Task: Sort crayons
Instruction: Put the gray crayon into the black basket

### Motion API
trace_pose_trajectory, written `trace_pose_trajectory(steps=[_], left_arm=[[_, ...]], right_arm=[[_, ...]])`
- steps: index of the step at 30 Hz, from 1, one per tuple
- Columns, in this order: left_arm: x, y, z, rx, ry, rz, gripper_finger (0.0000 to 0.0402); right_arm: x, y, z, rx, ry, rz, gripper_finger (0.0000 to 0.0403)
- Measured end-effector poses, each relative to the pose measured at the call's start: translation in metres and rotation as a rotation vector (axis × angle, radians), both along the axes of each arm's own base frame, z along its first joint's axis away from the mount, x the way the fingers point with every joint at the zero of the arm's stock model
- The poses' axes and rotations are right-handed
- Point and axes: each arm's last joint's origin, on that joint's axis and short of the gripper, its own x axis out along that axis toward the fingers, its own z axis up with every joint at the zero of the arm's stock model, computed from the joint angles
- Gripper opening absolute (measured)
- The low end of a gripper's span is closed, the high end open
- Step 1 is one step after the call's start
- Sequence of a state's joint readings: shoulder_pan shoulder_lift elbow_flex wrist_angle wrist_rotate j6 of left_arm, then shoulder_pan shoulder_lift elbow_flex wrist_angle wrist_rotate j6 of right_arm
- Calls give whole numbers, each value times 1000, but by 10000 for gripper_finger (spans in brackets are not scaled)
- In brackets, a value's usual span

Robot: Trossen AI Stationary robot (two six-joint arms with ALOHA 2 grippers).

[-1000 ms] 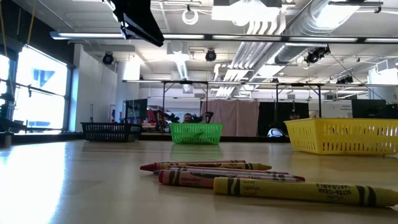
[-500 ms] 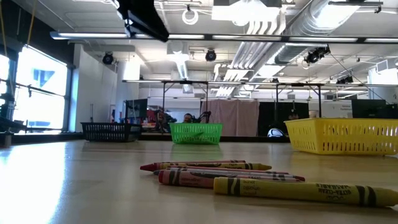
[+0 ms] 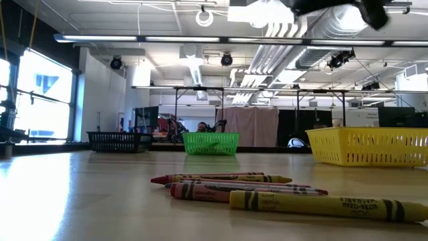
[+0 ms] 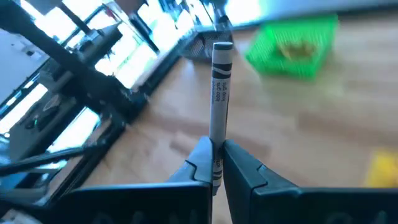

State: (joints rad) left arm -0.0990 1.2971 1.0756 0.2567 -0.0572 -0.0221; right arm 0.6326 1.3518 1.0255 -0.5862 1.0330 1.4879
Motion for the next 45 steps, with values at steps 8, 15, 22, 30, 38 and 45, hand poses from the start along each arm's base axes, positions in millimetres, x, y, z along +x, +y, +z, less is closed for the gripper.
trace_pose_trajectory(steps=[8,15,22,30,38,45], left_arm=[[22,-3,-27,-252,113,2,72],[32,-4,-40,-329,149,8,72],[32,-4,-39,-329,142,8,72],[32,-6,-39,-329,155,-47,95],[32,-11,-39,-312,156,-81,136],[32,-10,-39,-302,151,-53,147]], right_arm=[[51,-11,49,-253,-6,119,5],[61,-12,81,-344,-5,158,5],[61,-12,83,-348,-2,169,5],[61,-12,82,-333,-6,171,5],[62,-14,83,-327,-12,161,5],[63,-15,83,-299,-34,145,5]])
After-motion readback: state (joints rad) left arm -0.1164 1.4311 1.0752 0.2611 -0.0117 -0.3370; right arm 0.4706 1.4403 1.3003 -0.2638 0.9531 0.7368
